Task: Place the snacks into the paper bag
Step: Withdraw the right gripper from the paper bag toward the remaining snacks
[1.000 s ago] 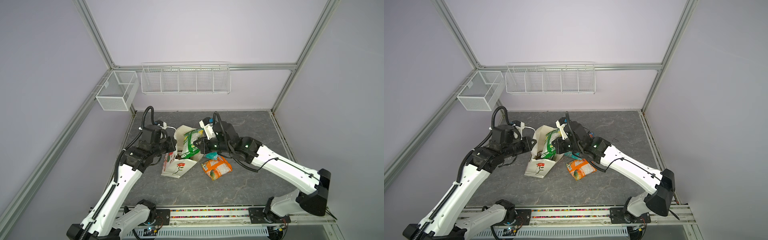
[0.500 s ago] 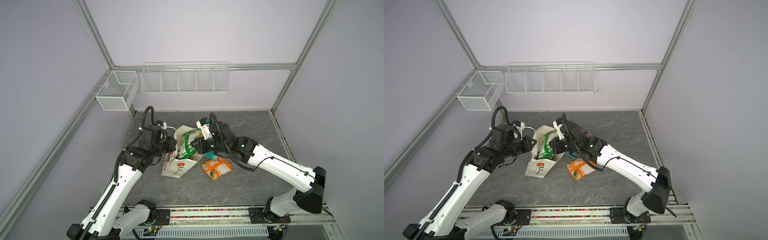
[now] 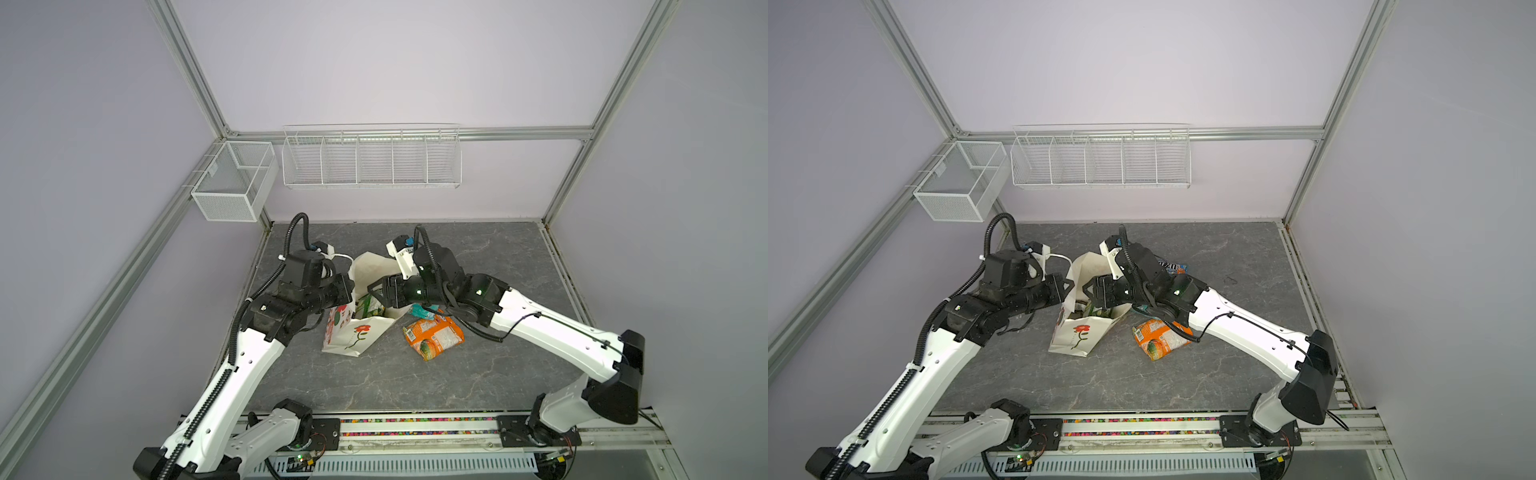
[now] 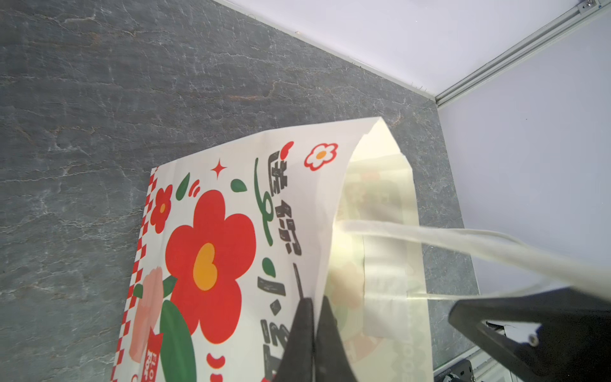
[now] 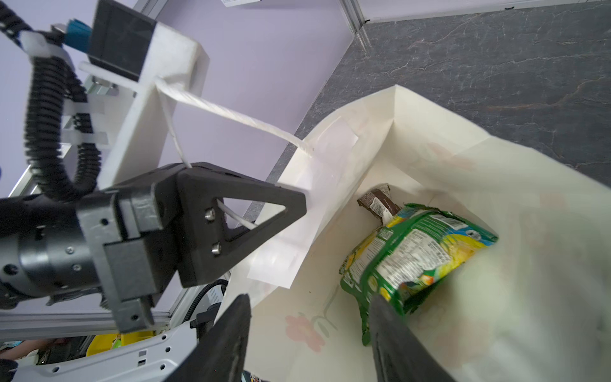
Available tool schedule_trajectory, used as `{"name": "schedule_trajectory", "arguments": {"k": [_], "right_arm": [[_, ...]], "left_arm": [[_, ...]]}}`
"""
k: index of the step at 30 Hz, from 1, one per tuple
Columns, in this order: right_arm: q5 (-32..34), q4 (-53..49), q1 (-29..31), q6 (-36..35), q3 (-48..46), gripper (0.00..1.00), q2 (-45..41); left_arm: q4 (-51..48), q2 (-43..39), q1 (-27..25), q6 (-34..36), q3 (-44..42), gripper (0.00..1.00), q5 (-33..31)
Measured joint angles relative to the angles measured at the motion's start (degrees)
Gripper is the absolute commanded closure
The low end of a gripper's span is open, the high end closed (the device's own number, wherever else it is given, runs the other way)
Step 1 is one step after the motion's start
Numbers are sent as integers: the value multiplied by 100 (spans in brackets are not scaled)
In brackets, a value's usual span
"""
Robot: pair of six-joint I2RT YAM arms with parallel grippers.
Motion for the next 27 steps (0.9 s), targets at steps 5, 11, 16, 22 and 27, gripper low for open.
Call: {"name": "schedule_trajectory", "arguments": {"k": [5, 11, 16, 22, 27], "right_arm": [[50, -17, -2, 0, 0, 37, -33], [83, -87, -2, -26, -2, 33, -184], [184, -105, -2, -66, -61, 32, -411], [330, -142, -7, -133, -245, 30, -743], [461, -184, -50, -153, -481, 29, -999]], "left_arm": [[-4, 2, 0, 0, 0, 100, 2], [-4, 2, -2, 0, 0, 100, 2], [-4, 2, -2, 0, 0, 100, 2], [0, 2, -2, 0, -2, 100, 2], [2, 2, -2, 0, -2, 100, 2]]}}
